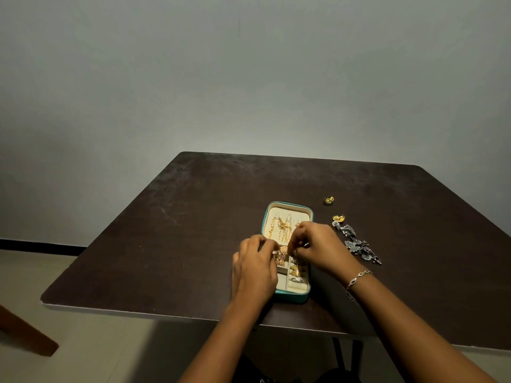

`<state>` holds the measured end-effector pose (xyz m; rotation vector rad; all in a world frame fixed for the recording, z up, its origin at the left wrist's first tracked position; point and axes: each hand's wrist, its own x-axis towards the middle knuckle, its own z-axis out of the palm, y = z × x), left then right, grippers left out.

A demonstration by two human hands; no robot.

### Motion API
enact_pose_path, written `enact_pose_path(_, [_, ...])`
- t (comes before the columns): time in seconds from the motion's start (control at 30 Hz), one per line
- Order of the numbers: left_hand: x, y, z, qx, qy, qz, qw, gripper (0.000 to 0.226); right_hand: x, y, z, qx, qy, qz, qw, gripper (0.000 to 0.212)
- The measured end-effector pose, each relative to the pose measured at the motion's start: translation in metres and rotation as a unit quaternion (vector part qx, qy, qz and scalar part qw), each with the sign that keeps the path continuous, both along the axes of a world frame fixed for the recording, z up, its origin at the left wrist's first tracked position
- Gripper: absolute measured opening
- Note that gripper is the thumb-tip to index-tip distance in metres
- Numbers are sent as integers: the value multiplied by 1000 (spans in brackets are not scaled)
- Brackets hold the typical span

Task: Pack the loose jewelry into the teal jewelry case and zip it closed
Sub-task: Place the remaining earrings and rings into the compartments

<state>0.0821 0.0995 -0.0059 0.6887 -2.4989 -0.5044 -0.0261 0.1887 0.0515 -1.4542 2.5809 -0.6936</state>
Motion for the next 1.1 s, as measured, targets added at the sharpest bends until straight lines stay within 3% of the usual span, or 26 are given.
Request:
enact_pose_path(0.27, [0, -3, 0, -14, -21, -8, 1000, 31, 5, -8, 0, 80, 91, 40, 992, 18])
enact_pose_path(0.53, [0, -1, -2, -7, -9, -1, 1000, 32, 7, -12, 0, 129, 91, 42, 987, 22])
enact_pose_path(0.77, [-2, -1, -4, -3, 3, 2, 1000, 29, 12, -16, -5, 104, 101, 8, 989, 21])
enact_pose_path(1.1, [-2, -3, -8, -4, 20, 6, 1000, 28, 8, -12, -4, 110, 56, 53, 991, 25])
